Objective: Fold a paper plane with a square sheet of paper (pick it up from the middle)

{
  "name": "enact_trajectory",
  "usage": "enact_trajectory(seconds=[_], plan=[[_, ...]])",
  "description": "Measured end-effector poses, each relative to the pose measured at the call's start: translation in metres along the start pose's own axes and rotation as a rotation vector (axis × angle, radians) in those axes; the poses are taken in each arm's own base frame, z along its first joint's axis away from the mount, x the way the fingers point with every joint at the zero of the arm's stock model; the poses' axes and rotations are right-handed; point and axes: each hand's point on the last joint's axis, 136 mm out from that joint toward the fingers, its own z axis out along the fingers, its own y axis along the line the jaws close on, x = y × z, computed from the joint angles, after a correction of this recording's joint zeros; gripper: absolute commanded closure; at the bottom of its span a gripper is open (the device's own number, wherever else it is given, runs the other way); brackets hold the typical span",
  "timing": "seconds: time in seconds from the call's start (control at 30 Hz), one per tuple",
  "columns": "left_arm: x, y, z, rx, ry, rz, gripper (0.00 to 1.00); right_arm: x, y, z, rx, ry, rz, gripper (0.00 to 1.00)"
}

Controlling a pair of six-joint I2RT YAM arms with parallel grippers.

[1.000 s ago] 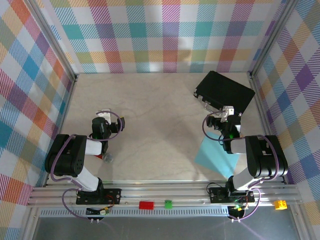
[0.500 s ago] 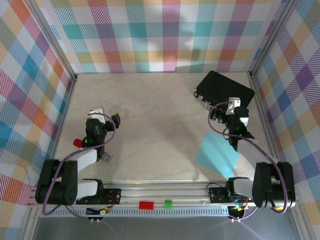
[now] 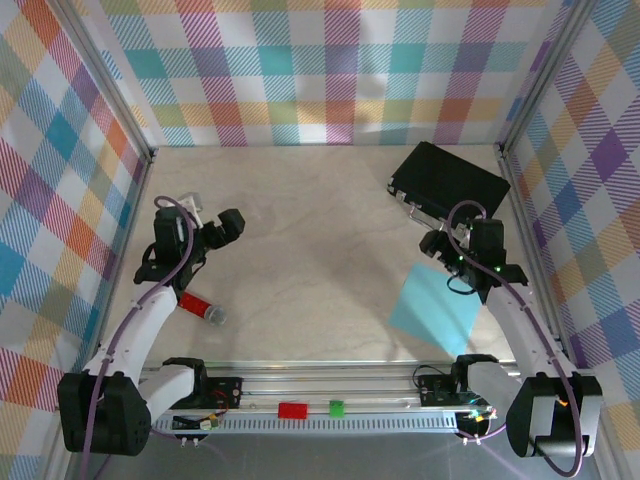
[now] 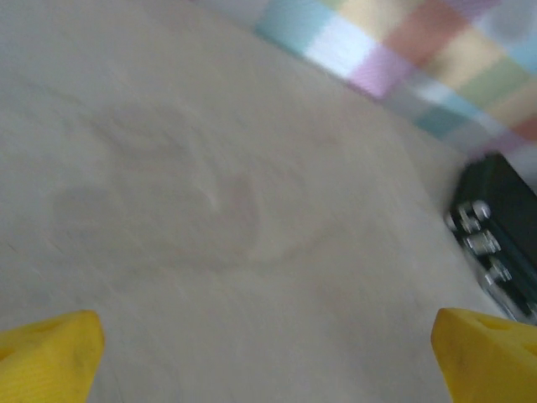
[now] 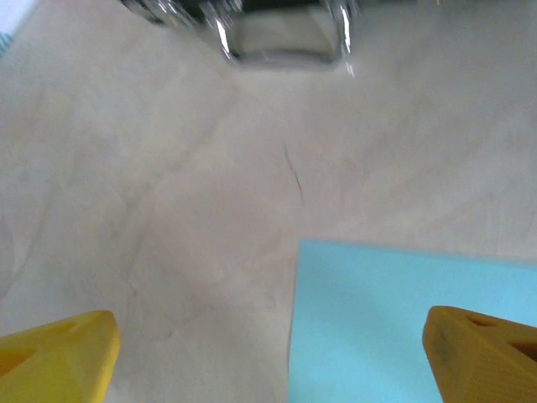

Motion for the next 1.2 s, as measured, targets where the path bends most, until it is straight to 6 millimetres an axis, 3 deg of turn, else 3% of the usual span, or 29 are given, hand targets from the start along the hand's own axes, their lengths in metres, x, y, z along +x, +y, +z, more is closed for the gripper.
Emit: enact_trajectory(seconds=[0.17, 0.33, 0.5, 0.7, 0.93, 1.2], plan=[[0.036, -0.007, -0.007, 0.044, 0.182, -0.041, 0.0, 0.046, -0.019, 0.008, 0.038, 0.164, 0.129, 0.12], [0.059, -0.012, -0.02, 0.069, 0.304, -0.042, 0.0, 0.064, -0.024, 0.012, 0.053, 0.243, 0.168, 0.15], [0.075, -0.011, -0.032, 0.073, 0.371, -0.022, 0.0, 0.099, -0.032, 0.025, 0.078, 0.366, 0.184, 0.15], [0.089, -0.009, -0.034, 0.081, 0.421, -0.042, 0.0, 0.121, -0.023, 0.042, 0.074, 0.455, 0.167, 0.16], [0.096, -0.013, -0.033, 0.111, 0.445, -0.069, 0.0, 0.131, 0.028, 0.066, 0.002, 0.484, 0.107, 0.16], [0.103, -0.016, -0.032, 0.142, 0.483, -0.105, 0.0, 0.151, 0.119, 0.109, -0.116, 0.523, 0.042, 0.19]])
